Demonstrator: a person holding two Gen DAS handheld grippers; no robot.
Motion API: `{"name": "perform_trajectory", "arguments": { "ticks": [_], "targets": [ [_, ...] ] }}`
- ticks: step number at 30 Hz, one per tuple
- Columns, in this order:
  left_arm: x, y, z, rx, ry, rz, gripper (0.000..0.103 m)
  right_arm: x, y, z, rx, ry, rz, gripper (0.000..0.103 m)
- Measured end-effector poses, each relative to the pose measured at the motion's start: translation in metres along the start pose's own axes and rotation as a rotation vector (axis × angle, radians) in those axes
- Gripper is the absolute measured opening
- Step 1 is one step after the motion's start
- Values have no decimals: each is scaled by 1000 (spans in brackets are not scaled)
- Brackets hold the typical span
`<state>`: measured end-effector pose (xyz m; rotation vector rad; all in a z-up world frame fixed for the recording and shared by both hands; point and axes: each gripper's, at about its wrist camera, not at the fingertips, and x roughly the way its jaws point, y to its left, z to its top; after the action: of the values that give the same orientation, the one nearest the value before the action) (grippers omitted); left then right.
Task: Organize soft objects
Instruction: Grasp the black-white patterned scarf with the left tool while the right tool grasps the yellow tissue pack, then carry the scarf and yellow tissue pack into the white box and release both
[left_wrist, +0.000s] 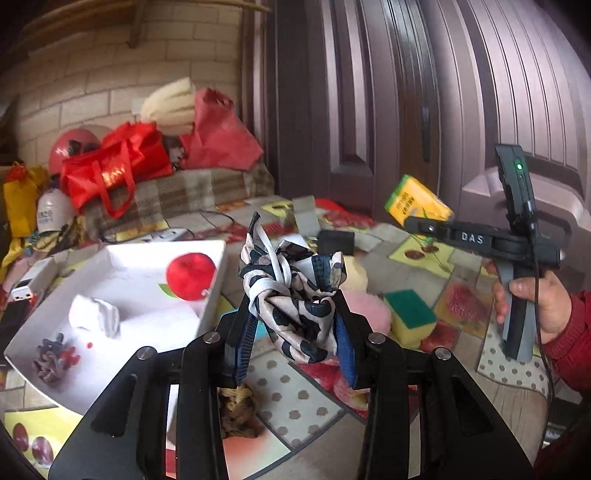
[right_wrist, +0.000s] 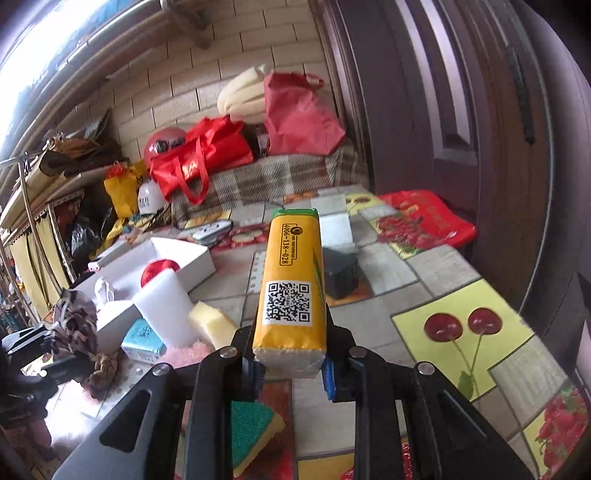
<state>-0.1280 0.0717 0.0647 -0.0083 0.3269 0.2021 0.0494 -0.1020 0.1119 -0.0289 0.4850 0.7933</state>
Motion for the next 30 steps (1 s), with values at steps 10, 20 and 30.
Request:
{"name": "perform_trajectory", "arguments": {
  "ticks": [10, 20, 30],
  "targets": [
    [-12, 34, -3, -46, -18, 126, 37, -11, 46, -3, -123, -71, 19, 23],
    [-22, 73, -11, -92, -13, 228, 38, 9, 94, -13, -187, 3, 139, 23],
    [-24, 133, -19, -183, 12, 349, 38, 30, 145, -22, -253, 57, 237, 23]
  ]
}}
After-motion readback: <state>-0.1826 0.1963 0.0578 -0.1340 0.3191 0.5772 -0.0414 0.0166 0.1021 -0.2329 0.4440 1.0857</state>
